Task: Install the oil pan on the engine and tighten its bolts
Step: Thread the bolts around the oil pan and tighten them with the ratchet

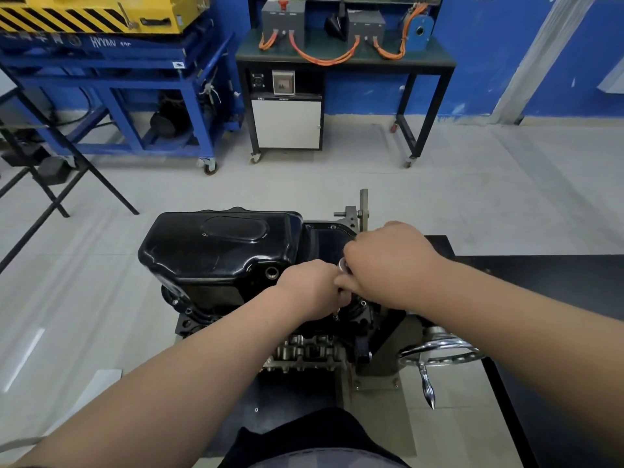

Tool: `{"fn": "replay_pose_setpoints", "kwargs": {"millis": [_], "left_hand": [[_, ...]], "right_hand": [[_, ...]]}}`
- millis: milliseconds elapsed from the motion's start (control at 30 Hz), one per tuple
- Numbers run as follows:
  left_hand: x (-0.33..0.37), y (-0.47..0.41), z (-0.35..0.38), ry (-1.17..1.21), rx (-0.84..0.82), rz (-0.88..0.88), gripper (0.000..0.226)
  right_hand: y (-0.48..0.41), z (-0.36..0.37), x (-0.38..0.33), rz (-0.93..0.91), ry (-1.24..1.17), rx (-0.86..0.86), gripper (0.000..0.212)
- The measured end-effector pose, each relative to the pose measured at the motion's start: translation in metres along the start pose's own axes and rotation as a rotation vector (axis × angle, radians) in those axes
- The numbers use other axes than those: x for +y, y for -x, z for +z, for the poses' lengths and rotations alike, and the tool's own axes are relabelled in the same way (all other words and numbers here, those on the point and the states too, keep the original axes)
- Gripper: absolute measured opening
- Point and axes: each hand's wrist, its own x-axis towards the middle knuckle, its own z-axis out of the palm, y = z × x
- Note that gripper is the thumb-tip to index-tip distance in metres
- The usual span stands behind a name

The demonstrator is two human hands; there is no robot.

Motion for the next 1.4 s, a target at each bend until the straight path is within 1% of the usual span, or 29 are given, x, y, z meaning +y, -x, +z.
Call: {"fn": "replay_pose_setpoints", "kwargs": {"millis": [67,100,133,200,233,267,300,367,400,433,467,533,600,633,700,767,833,867,900,1000,1033,1067,1133,1167,1200,1233,1267,1333,1400], "left_hand": [[0.0,0.001,-0.002,0.024,-0.042,-0.016,0.025],[0.0,0.001,-0.002,0.027,-0.059,-0.022,0.025],[0.001,0.001,-0.001,0.029,-0.064,-0.024,0.026],[0.003,0.0,0.003,0.017,-0.043,0.0,0.031],[0.004,-0.001,0.005,-0.018,-0.021,0.025,0.031],[0.005,-0.002,0.006,-0.057,-0.001,0.041,0.03],[0.005,-0.003,0.007,-0.073,0.014,0.04,0.029],[0.002,-0.005,0.005,-0.052,0.009,0.029,0.029],[0.001,-0.005,0.004,-0.038,-0.004,0.016,0.029],[0.001,-0.004,0.003,-0.029,-0.02,0.006,0.028],[0.0,-0.004,0.003,-0.024,-0.038,-0.001,0.027],[-0.001,-0.004,0.002,-0.012,-0.055,-0.009,0.027],[-0.002,-0.006,0.006,-0.03,-0.065,0.023,0.028],[-0.001,-0.007,0.006,-0.041,-0.064,0.036,0.027],[0.0,-0.011,0.008,-0.025,-0.024,0.017,0.026],[0.0,-0.012,0.008,0.04,-0.004,-0.034,0.024],[0.001,-0.01,0.005,0.041,-0.049,-0.06,0.021],[0.0,-0.009,0.005,0.038,-0.069,-0.068,0.022],[-0.001,-0.008,0.004,0.028,-0.071,-0.07,0.023],[0.001,-0.01,0.006,-0.045,-0.034,0.0,0.023],[0.002,-0.011,0.007,-0.075,-0.025,0.04,0.021],[0.003,-0.012,0.008,-0.091,-0.024,0.067,0.021],[-0.001,-0.013,0.009,-0.066,-0.02,0.05,0.025],[-0.004,-0.014,0.01,-0.046,-0.024,0.021,0.029],[-0.006,-0.012,0.009,-0.031,-0.029,-0.002,0.032],[-0.006,-0.011,0.009,-0.035,-0.037,-0.009,0.033],[-0.005,-0.01,0.01,-0.045,-0.052,-0.002,0.032],[-0.002,-0.009,0.01,-0.042,-0.073,0.019,0.026],[0.0,-0.009,0.013,-0.025,-0.051,0.028,0.016]], "right_hand": [[0.0,0.001,-0.006,0.167,-0.056,-0.06,0.049],[0.0,0.003,-0.007,0.186,-0.079,-0.065,0.048],[0.0,0.004,-0.006,0.142,-0.083,-0.057,0.044],[-0.001,0.004,0.001,-0.037,-0.11,-0.071,0.026],[0.0,0.002,0.007,-0.113,-0.12,-0.072,0.022],[0.0,-0.001,0.012,-0.162,-0.113,-0.061,0.023],[0.0,-0.003,0.016,-0.178,-0.1,-0.03,0.023],[0.002,-0.003,0.012,-0.136,-0.045,0.032,0.024],[0.003,-0.001,0.009,-0.081,-0.019,0.026,0.033],[0.003,0.001,0.004,-0.014,-0.03,0.001,0.044],[0.003,0.003,-0.001,0.046,-0.066,-0.025,0.05],[0.001,0.007,-0.004,0.064,-0.105,0.0,0.046],[-0.002,0.008,0.002,0.005,-0.092,0.025,0.036],[-0.003,0.008,0.006,-0.011,-0.09,0.033,0.035],[-0.003,0.005,0.011,0.022,-0.103,0.054,0.032],[-0.002,0.008,0.006,0.107,-0.073,0.044,0.037],[-0.001,0.008,-0.003,0.189,-0.12,0.002,0.046],[-0.001,0.007,-0.005,0.204,-0.146,-0.019,0.047],[-0.002,0.006,-0.004,0.171,-0.148,-0.017,0.045],[-0.004,0.004,0.013,-0.127,-0.085,0.019,0.017],[-0.004,0.002,0.018,-0.197,-0.04,0.015,0.018],[-0.005,0.001,0.021,-0.228,-0.016,0.014,0.021],[-0.006,0.003,0.017,-0.184,0.023,0.048,0.016],[-0.005,0.004,0.015,-0.13,0.029,0.04,0.025],[-0.006,0.006,0.013,-0.059,0.007,0.002,0.039],[-0.006,0.007,0.011,0.001,-0.042,-0.06,0.047],[-0.005,0.007,0.011,0.016,-0.078,-0.078,0.048],[-0.005,0.007,0.014,-0.104,-0.068,-0.024,0.035],[-0.005,0.006,0.021,-0.242,-0.075,-0.017,0.026]]}}
